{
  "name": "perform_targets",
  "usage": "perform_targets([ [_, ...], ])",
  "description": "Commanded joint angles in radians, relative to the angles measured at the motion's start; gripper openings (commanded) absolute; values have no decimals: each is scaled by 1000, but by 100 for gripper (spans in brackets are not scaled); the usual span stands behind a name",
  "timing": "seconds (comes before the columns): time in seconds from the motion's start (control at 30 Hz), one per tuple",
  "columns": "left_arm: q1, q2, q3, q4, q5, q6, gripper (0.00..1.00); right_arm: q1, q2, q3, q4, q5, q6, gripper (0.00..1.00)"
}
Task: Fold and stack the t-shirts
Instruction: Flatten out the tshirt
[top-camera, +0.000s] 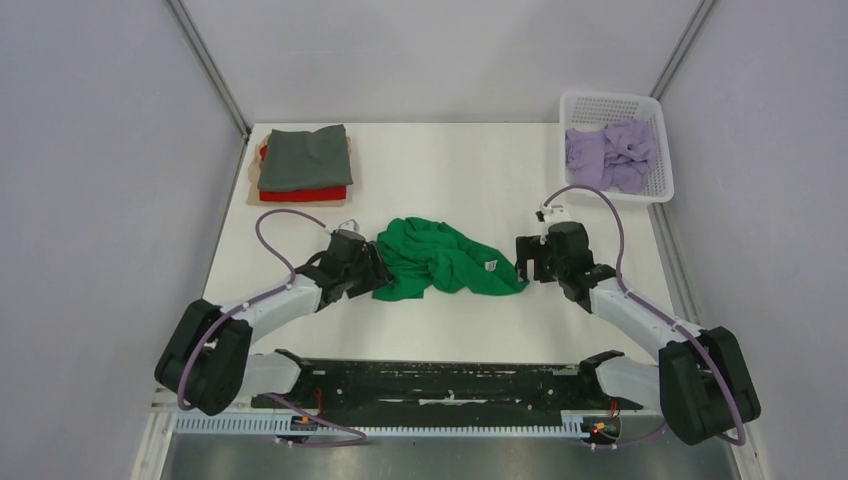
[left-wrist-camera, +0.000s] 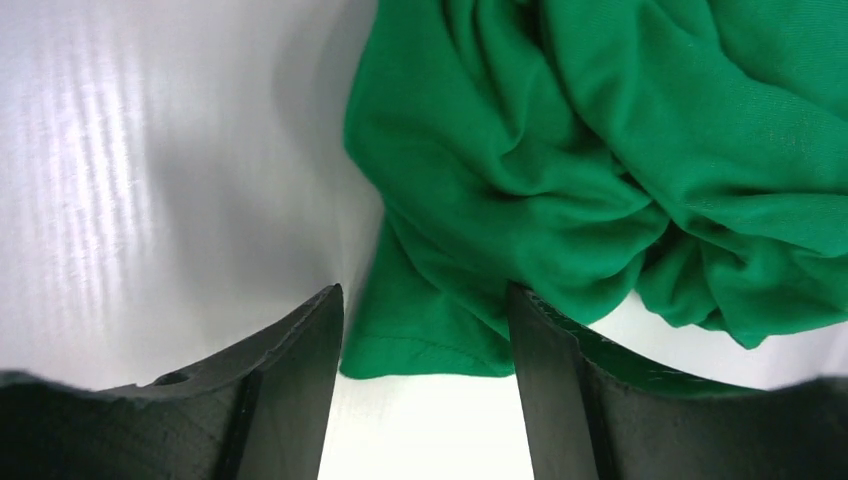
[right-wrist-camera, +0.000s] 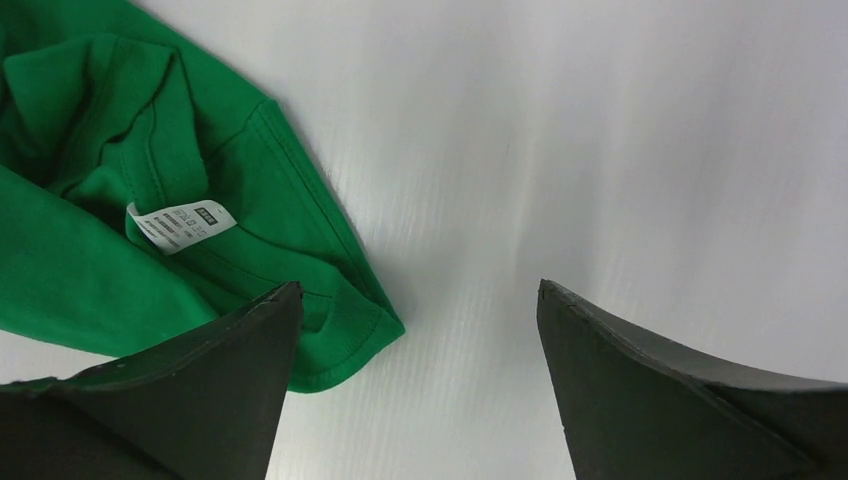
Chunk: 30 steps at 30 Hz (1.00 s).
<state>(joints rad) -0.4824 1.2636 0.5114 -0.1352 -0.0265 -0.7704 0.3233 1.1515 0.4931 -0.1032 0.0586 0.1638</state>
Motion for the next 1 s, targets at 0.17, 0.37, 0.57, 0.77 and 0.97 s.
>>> perform_targets([
  [0.17,-53,104,48,23,-21,-18,53,32,28,-10,-18,-44,13,82],
  [0.37,-93,190,113,60,-73,-15,41,76,84,-11,22,-54,34,79],
  [0.57,-116,228,136,77,-156,-32,2,126,151,-30,86,-97,76,53],
  [0.77,-119,6,118,-14,-345,5,2,132,62,-37,154,-97,88,0],
  [0.97,-118,-256,165,-173,-601,45,2,131,-82,-22,203,-49,79,0],
])
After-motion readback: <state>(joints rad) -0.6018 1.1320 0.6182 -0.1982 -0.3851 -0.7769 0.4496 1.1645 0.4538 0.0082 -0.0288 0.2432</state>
